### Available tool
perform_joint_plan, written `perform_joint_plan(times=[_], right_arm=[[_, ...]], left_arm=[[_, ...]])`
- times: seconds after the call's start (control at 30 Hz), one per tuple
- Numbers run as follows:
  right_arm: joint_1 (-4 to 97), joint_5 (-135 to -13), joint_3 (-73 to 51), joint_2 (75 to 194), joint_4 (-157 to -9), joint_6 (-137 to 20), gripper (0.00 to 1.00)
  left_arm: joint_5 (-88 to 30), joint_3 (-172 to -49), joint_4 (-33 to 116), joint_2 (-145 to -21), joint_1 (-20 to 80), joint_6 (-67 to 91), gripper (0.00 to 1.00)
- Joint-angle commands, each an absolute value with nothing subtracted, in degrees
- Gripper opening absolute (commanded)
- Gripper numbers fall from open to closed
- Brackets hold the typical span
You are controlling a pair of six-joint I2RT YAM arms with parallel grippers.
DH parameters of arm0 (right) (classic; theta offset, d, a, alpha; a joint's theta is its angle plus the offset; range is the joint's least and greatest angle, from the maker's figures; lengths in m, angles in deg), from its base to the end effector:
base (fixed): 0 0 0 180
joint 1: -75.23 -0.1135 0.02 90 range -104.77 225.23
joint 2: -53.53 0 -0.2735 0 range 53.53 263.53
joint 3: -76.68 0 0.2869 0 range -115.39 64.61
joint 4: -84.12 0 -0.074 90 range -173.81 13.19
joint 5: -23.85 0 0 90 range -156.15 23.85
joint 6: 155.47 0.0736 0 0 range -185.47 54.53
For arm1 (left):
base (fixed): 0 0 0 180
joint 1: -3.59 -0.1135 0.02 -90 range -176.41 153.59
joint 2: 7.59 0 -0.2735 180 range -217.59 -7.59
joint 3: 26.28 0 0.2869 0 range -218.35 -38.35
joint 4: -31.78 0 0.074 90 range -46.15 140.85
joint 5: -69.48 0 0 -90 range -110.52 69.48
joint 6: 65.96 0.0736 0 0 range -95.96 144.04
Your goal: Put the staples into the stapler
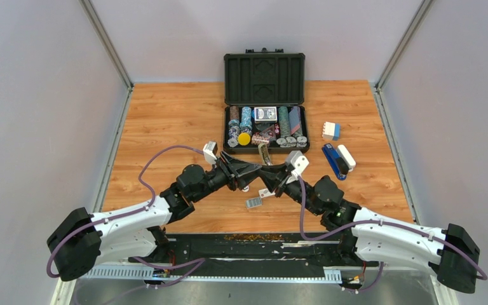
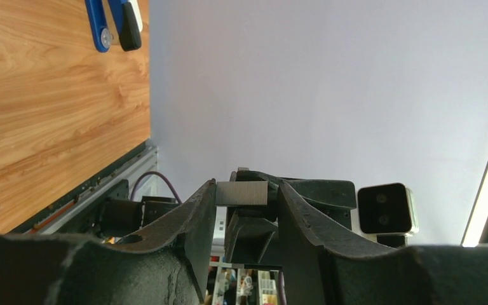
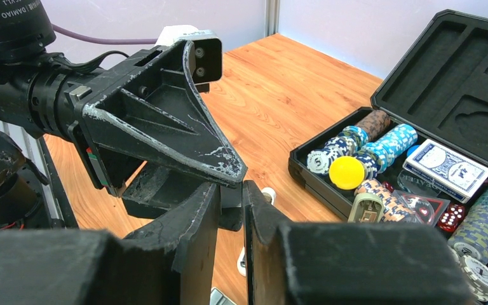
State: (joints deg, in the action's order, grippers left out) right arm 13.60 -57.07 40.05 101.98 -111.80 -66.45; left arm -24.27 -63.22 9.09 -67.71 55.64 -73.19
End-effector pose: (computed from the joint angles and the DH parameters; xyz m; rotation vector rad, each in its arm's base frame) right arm 0.1365 0.2283 0.2699 -0.6874 1.3829 0.7291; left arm 0.1776 -0.2355 0.2365 -0.7166 1.8933 -1.9519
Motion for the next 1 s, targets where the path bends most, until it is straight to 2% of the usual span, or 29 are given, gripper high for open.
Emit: perform_joint_plan(times=[0.0, 0.3, 0.47, 0.67, 0.8, 0.97], right_arm=[[13.66, -57.74, 40.35, 101.96, -114.45, -65.83, 0.20], [13.68, -57.32, 40.36, 101.81, -113.76, -65.83, 0.21], [13.70, -56.69, 40.46, 100.75, -112.08, -65.83, 0.26], [13.70, -55.41, 39.84, 96.97, -104.00, -63.61, 0.46], [13.68, -51.02, 38.26, 92.49, -93.88, -61.27, 0.60], [13.66, -42.71, 36.34, 86.19, -79.76, -57.31, 0.72]], left_arm=[[-23.55, -63.05, 6.82, -67.18, 55.83, -73.09, 0.45], [-23.67, -63.36, 7.52, -67.36, 55.88, -71.92, 0.34], [-22.86, -63.30, 9.10, -66.71, 55.87, -70.63, 0.31], [-20.86, -64.03, 14.20, -65.48, 55.86, -65.49, 0.31], [-20.70, -66.57, 20.17, -65.84, 55.88, -55.15, 0.31], [-19.17, -69.95, 25.02, -68.63, 56.15, -41.39, 0.29]])
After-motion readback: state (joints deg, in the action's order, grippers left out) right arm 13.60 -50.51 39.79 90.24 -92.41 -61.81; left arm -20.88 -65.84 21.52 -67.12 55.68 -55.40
